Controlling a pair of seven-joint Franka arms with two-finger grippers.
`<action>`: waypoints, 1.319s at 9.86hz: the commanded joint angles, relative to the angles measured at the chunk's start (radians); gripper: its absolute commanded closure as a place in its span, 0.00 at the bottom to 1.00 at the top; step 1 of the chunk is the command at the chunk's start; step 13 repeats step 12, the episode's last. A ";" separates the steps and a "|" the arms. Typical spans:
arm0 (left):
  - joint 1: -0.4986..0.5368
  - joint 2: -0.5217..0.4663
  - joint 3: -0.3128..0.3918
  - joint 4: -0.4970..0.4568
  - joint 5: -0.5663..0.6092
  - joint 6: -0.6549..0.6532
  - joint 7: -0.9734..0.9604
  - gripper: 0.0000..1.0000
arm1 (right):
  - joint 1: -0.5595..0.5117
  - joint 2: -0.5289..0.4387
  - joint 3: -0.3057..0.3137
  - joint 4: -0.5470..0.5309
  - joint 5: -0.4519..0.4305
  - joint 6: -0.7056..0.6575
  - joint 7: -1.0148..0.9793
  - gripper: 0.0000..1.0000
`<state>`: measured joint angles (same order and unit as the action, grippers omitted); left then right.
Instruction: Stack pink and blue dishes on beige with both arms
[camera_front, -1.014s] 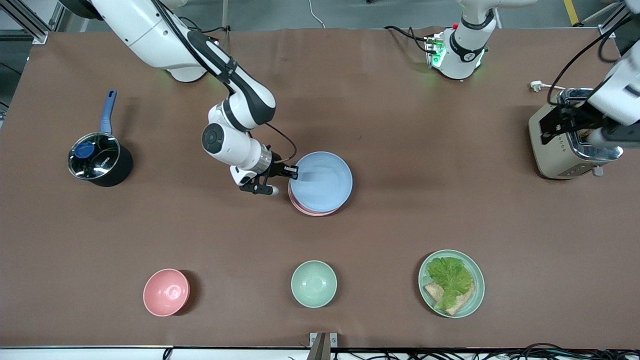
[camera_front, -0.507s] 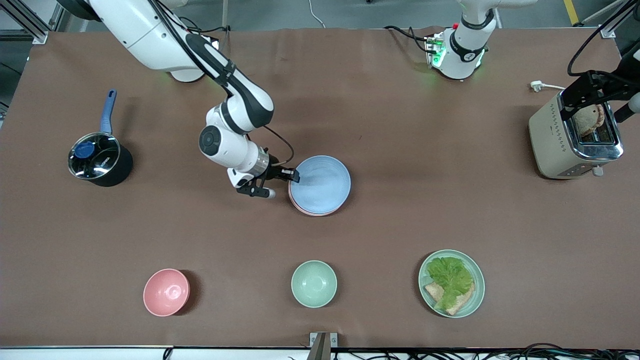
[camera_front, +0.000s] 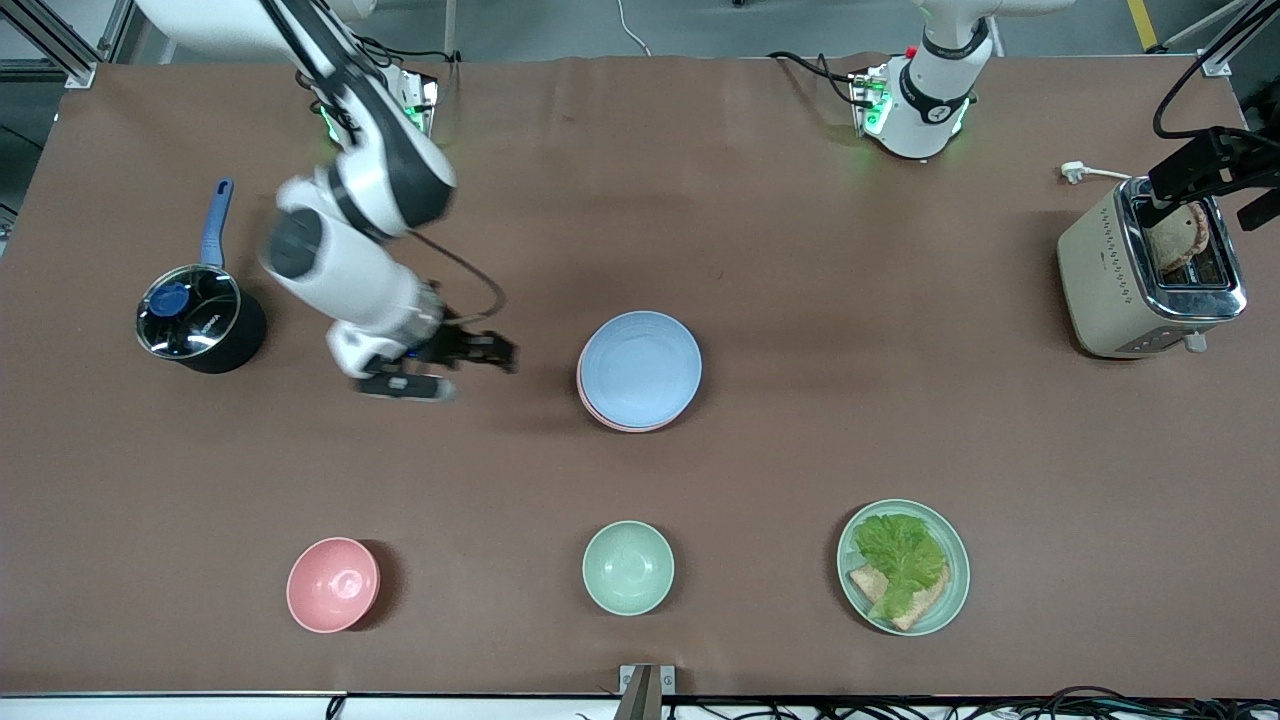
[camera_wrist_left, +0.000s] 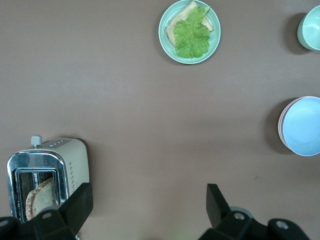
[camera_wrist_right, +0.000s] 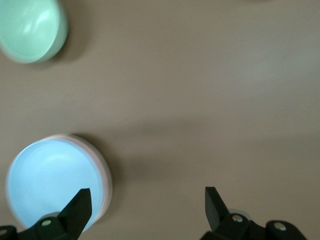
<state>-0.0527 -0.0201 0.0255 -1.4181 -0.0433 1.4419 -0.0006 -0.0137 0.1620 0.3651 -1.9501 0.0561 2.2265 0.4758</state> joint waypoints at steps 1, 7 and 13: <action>0.000 -0.012 0.002 -0.045 0.026 -0.003 0.010 0.00 | -0.009 -0.108 -0.139 0.075 -0.082 -0.147 -0.021 0.00; -0.007 -0.035 -0.002 -0.067 0.052 0.000 0.005 0.00 | -0.015 -0.113 -0.391 0.522 -0.052 -0.721 -0.319 0.00; -0.009 -0.035 -0.004 -0.068 0.053 -0.001 -0.009 0.00 | -0.035 -0.136 -0.413 0.487 -0.018 -0.720 -0.396 0.00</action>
